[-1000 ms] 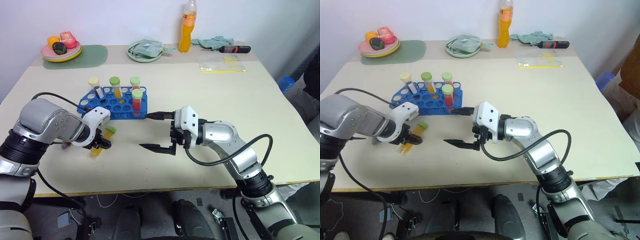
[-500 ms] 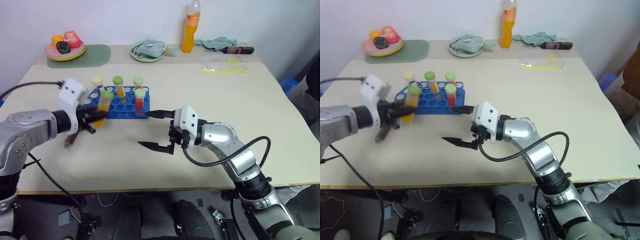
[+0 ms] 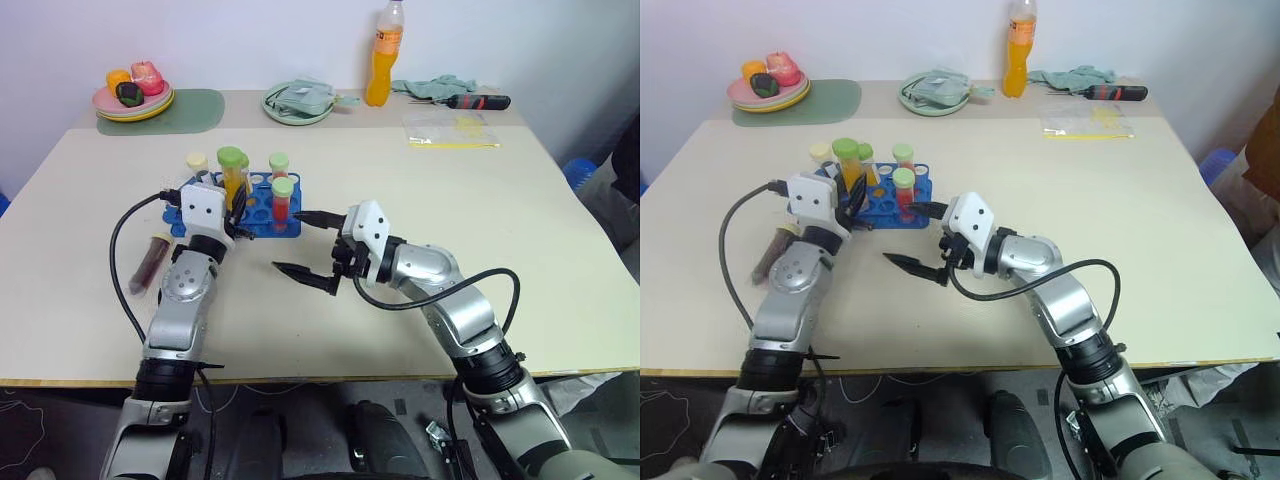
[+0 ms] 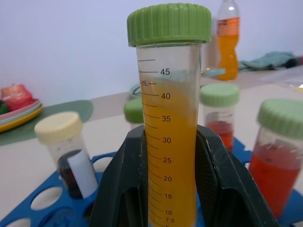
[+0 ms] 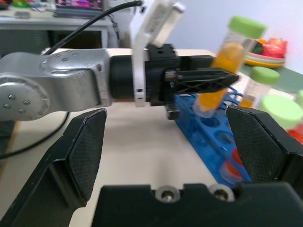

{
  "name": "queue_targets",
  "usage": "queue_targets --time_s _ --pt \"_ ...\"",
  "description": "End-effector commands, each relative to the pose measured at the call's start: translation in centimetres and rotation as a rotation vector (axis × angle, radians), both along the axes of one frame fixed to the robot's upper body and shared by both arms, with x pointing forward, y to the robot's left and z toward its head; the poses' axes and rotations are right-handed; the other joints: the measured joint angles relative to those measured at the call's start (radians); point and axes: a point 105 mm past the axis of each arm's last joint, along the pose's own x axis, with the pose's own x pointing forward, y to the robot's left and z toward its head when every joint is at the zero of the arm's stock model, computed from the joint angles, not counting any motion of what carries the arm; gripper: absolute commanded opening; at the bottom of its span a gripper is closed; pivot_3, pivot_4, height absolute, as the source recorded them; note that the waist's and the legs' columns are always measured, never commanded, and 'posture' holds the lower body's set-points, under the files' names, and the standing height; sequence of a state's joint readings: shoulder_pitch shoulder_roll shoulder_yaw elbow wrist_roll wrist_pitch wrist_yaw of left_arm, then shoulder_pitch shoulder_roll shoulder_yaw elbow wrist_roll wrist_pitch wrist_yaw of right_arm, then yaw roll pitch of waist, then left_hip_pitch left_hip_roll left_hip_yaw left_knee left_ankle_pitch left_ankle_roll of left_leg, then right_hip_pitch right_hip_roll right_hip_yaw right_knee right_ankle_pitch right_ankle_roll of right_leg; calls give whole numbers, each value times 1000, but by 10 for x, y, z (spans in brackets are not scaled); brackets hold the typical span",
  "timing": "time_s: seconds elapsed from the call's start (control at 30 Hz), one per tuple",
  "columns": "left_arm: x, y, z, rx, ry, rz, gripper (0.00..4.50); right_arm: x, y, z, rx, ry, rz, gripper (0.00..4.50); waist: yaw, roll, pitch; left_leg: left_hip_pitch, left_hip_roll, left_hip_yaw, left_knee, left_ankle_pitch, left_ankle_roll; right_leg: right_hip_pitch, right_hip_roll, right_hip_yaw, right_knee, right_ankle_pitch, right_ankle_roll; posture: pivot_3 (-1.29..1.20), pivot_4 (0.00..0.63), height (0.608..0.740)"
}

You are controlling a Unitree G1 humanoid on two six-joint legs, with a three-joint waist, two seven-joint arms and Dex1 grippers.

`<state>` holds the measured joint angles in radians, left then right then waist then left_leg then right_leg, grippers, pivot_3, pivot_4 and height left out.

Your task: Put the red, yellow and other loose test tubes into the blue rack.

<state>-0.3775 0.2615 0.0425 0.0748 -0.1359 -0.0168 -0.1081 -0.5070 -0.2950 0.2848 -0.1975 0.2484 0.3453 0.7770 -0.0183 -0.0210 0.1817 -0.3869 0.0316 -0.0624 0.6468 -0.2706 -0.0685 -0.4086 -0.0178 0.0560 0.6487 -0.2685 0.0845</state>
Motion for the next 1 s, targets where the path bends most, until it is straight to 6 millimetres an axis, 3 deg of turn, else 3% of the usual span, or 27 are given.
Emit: queue_targets --time_s 0.03,0.33,0.7,1.0 --pt "2 6 16 -3 -79 13 734 -3 -1 13 32 -42 -5 4484 1 0 0 0 0 0 0 0 0 0 0 0 0 0 0 0 150 740" --pt "11 -1 0 -12 -19 -53 734 -4 -3 15 45 -39 -30 4484 3 0 0 0 0 0 0 0 0 0 0 0 0 0 0 0 150 740" --pt "18 -4 -6 -40 -14 -65 734 -6 -5 13 43 -31 -38 4484 3 0 0 0 0 0 0 0 0 1 0 0 0 0 0 0 150 740" --pt "15 1 -15 -33 -13 -47 734 -7 -6 13 37 -32 -40 4484 2 0 0 0 0 0 0 0 0 1 0 0 0 0 0 0 150 740"
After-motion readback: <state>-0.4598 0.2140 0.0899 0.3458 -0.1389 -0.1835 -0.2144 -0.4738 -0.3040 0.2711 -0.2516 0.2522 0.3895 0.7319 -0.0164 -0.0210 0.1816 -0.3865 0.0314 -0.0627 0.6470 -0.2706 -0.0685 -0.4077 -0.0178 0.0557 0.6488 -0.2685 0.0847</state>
